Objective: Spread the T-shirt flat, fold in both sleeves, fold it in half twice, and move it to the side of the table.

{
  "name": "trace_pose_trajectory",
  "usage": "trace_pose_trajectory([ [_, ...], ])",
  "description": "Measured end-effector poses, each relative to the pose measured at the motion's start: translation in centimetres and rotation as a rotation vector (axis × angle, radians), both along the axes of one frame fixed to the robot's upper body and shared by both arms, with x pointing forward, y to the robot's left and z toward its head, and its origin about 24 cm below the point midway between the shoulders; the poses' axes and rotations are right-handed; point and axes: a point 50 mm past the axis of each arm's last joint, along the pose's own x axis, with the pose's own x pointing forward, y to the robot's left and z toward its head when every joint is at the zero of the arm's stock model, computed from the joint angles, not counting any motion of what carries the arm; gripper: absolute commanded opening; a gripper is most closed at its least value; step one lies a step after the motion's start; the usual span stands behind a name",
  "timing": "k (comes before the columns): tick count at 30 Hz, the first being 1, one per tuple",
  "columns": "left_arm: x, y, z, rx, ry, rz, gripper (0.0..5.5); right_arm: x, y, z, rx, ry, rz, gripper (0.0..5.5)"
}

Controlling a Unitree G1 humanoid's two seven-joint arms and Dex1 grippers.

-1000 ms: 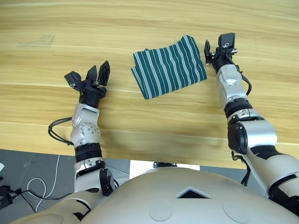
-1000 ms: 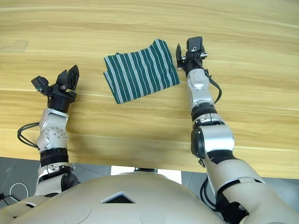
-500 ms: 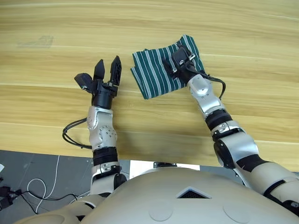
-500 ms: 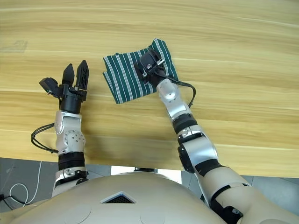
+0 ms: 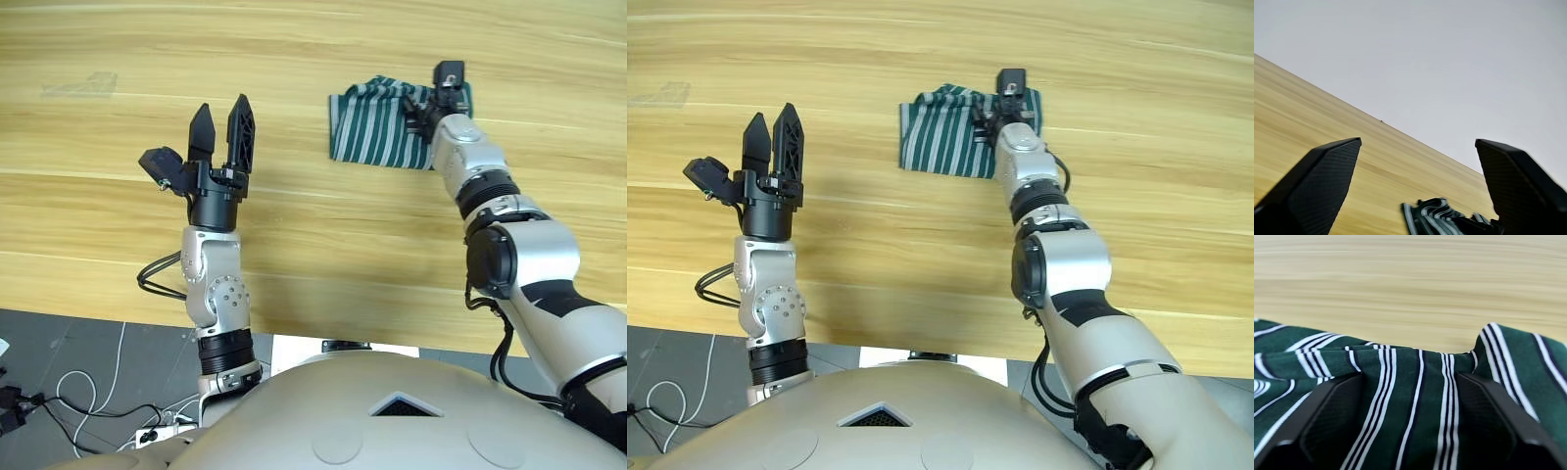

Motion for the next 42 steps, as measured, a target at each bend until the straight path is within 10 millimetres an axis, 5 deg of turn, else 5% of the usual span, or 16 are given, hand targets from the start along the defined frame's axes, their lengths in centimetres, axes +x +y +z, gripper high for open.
trace_pose_trajectory([
  [5,-0.7,0.8,-0.4,0.013,-0.015,0.061,4.33,-1.9,-11.0,0.3,-0.105,0.006,-0.391,3.49],
  [9,-2.4,2.4,-1.3,0.038,0.004,0.16,4.33,-5.2,-17.7,0.6,-0.096,0.02,-0.761,3.49],
  [13,-4.2,3.9,-2.2,0.06,0.029,0.264,4.33,-6.9,-19.8,0.7,-0.023,0.004,-1.058,3.49],
  [20,-7.8,5.2,-3.9,0.064,0.101,0.407,4.33,-7.2,-19.2,0.8,0.041,-0.053,-1.289,3.49],
  [23,-8.8,5.4,-4.1,0.064,0.1,0.441,4.33,-6.0,-17.4,1.0,0.055,-0.108,-1.276,3.49],
  [26,-9.5,5.2,-4.2,0.079,0.093,0.445,4.33,-3.2,-13.5,2.8,-0.052,-0.297,-1.059,3.49],
  [28,-9.8,4.9,-4.2,0.101,0.101,0.44,4.33,-0.3,-9.1,5.8,-0.106,-0.536,-0.713,3.49],
  [30,-9.6,4.8,-4.0,0.119,0.097,0.436,4.33,1.4,-2.5,7.9,-0.121,-0.696,-0.377,3.49],
  [35,-7.4,6.0,-3.8,0.252,0.133,0.522,4.33,-0.3,6.9,5.2,-0.25,-0.726,0.192,3.49],
  [42,-3.3,6.6,-5.5,0.33,0.31,0.606,4.33,-3.5,11.8,1.5,-0.354,-0.674,0.506,3.49],
])
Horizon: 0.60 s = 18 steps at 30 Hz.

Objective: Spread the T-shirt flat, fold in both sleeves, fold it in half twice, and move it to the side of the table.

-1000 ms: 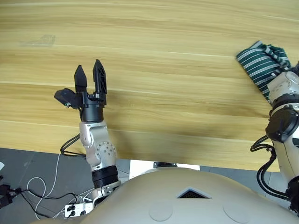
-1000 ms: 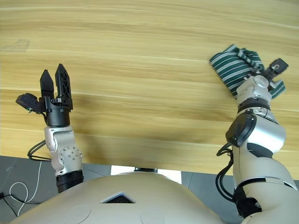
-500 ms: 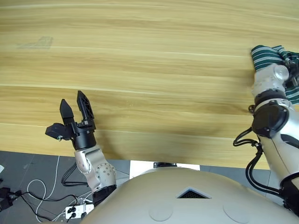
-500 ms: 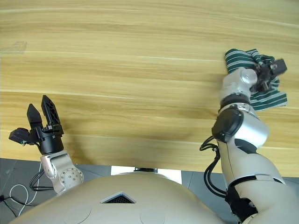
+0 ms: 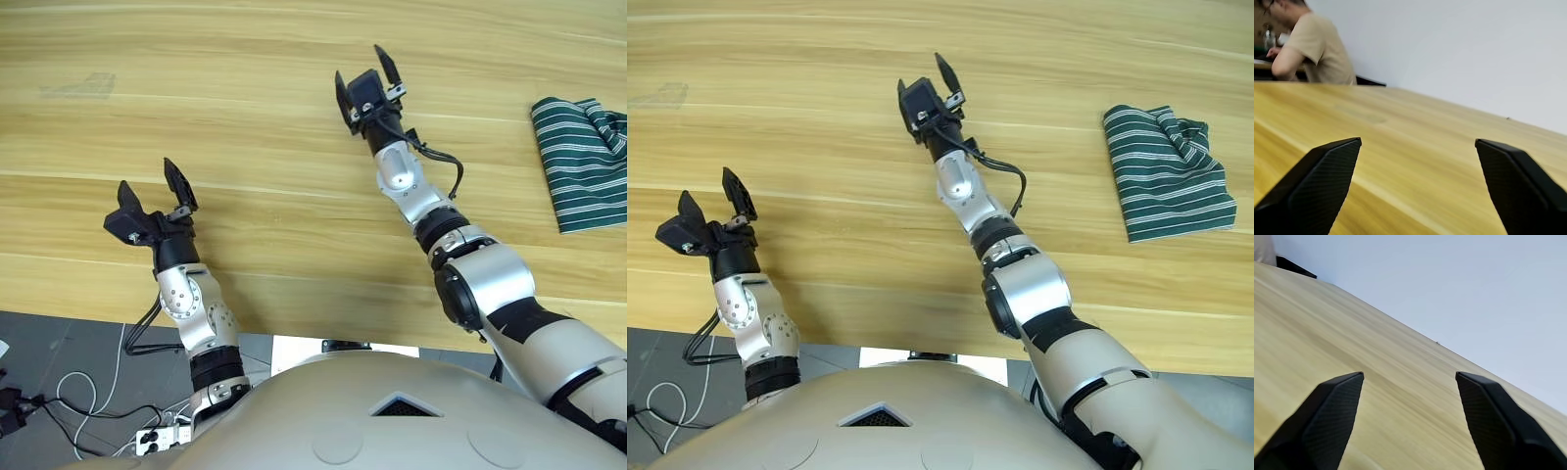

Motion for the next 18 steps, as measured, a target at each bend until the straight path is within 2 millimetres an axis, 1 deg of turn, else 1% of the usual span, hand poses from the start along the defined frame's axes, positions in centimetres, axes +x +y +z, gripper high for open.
trace_pose_trajectory([
  [2,0.9,-0.2,-1.0,-0.009,0.061,-0.006,4.33,-0.7,-0.1,-1.1,-0.031,0.019,0.016,3.49],
  [3,1.6,-0.5,-1.1,0.009,0.074,-0.024,4.33,-1.0,-0.6,-1.6,-0.041,0.024,-0.001,3.49],
  [4,2.6,-1.1,-1.2,0.022,0.084,-0.062,4.33,-1.1,-1.6,-2.0,-0.049,0.019,-0.034,3.49],
  [5,4.0,-2.3,-1.0,0.039,0.084,-0.125,4.33,-1.2,-3.3,-2.4,-0.053,0.007,-0.087,3.49],
  [6,5.4,-3.8,-0.7,0.071,0.078,-0.202,4.33,-1.2,-5.9,-2.7,-0.052,-0.006,-0.166,3.49],
  [7,6.0,-4.5,-0.5,0.095,0.075,-0.237,4.33,-1.3,-7.4,-2.7,-0.039,-0.012,-0.217,3.49],
  [8,7.0,-5.6,-0.2,0.158,0.067,-0.278,4.33,-1.7,-9.7,-2.8,-0.001,-0.026,-0.293,3.49],
  [10,7.9,-6.9,0.4,0.304,0.041,-0.31,4.33,-2.4,-12.2,-2.9,0.043,-0.036,-0.378,3.49],
  [12,8.6,-7.8,0.8,0.438,0.009,-0.342,4.33,-3.1,-13.7,-3.0,0.079,-0.036,-0.432,3.49],
  [13,8.9,-7.9,0.8,0.46,0.007,-0.347,4.33,-3.5,-14.4,-3.1,0.104,-0.034,-0.455,3.49],
  [15,9.1,-7.7,0.4,0.464,0.02,-0.348,4.33,-3.7,-15.1,-2.9,0.151,-0.035,-0.478,3.49],
  [17,9.5,-6.9,0.5,0.475,0.019,-0.323,4.33,-3.8,-16.0,-2.5,0.194,-0.047,-0.503,3.49],
  [18,9.9,-6.0,0.7,0.476,0.018,-0.293,4.33,-4.0,-16.6,-2.4,0.197,-0.049,-0.515,3.49],
])
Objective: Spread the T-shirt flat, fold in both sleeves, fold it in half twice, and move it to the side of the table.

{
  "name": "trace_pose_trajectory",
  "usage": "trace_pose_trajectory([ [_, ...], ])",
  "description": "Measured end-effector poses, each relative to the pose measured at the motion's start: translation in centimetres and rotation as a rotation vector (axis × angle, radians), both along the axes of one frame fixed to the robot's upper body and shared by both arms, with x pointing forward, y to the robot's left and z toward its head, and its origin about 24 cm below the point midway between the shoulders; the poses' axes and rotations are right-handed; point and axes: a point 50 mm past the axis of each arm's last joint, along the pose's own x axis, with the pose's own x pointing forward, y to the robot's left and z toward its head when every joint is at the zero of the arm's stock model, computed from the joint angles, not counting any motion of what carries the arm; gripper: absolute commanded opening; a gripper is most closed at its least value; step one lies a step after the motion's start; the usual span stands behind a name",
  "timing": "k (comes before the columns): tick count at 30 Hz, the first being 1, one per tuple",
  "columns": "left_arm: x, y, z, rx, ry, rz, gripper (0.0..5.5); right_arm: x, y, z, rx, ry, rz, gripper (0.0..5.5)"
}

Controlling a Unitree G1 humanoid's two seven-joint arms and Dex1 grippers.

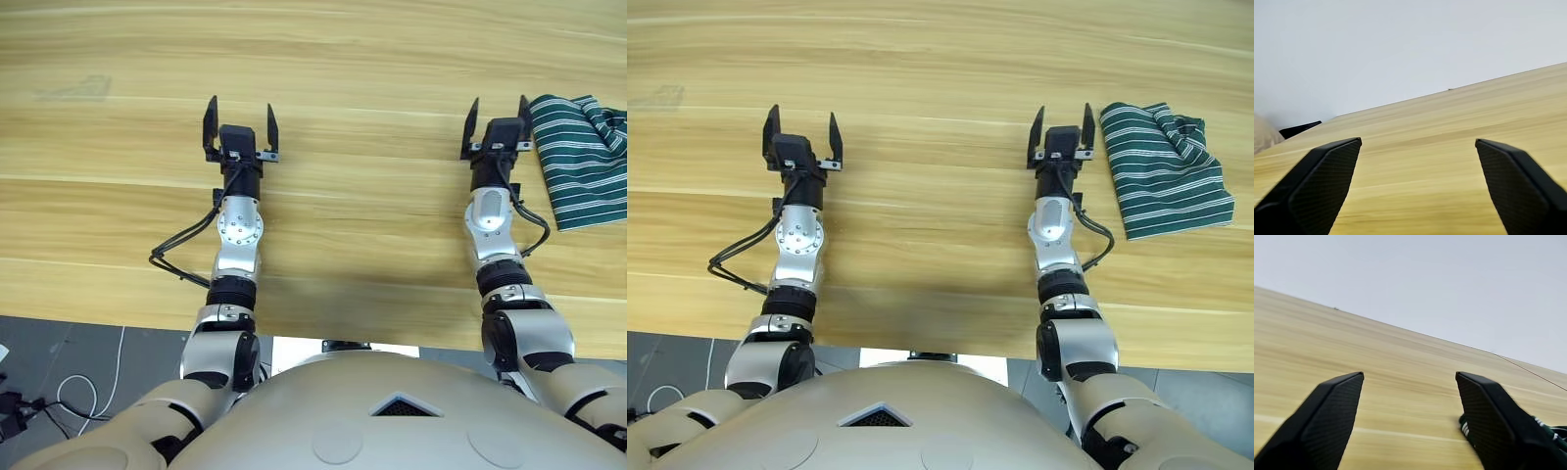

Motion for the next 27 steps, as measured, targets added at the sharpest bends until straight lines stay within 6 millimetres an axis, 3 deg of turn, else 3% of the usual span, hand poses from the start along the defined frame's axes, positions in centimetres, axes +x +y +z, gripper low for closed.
trace_pose_trajectory([
  [3,0.4,2.4,0.5,-0.013,-0.015,0.071,4.33,-0.4,-1.3,-0.1,0.007,0.014,-0.018,3.49],
  [8,0.4,1.4,-0.1,-0.147,0.016,0.031,4.33,-0.5,-1.0,0.1,0.006,0.005,0.014,3.49],
  [12,0.5,1.1,-0.2,-0.161,0.028,0.011,4.33,-1.0,-1.0,-0.1,-0.018,0.016,0.019,3.49],
  [15,0.5,1.0,-0.3,-0.161,0.031,0.006,3.88,-1.2,-1.0,-0.2,-0.03,0.02,0.022,3.49],
  [27,0.8,0.6,-0.2,-0.177,0.033,0.007,3.88,-1.3,-1.2,-0.1,-0.033,0.016,0.017,3.49],
])
